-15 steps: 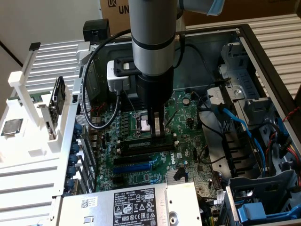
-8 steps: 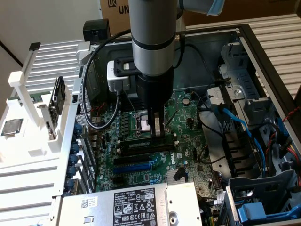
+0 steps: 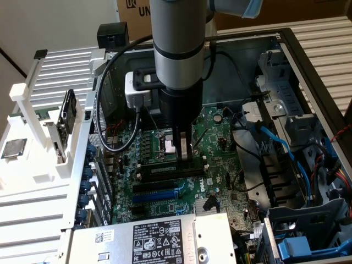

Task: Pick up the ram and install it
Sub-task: 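Insert the ram into the slot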

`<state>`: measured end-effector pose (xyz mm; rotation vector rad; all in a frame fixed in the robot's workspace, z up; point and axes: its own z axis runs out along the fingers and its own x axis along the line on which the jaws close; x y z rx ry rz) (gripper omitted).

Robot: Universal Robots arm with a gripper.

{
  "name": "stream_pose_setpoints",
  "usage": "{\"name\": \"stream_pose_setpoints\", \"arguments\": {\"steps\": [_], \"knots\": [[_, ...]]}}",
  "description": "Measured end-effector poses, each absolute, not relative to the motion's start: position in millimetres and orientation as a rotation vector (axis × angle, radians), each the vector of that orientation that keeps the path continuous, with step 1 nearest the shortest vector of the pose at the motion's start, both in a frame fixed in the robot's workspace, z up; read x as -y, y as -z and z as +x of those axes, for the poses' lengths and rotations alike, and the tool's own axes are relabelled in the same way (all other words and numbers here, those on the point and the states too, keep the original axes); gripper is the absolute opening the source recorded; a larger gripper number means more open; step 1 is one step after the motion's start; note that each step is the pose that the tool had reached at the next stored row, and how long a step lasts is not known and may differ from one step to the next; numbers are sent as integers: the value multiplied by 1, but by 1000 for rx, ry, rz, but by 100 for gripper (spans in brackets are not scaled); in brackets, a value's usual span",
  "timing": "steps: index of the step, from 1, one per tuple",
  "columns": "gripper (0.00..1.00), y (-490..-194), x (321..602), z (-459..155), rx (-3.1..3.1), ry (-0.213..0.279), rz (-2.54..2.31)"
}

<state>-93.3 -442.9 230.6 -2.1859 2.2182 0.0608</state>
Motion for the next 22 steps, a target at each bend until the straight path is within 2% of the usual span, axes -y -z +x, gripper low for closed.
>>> {"name": "stream_pose_setpoints", "arguments": {"steps": [22], "knots": [[12,-226,443,-94,-2217,-58,-2185]]}}
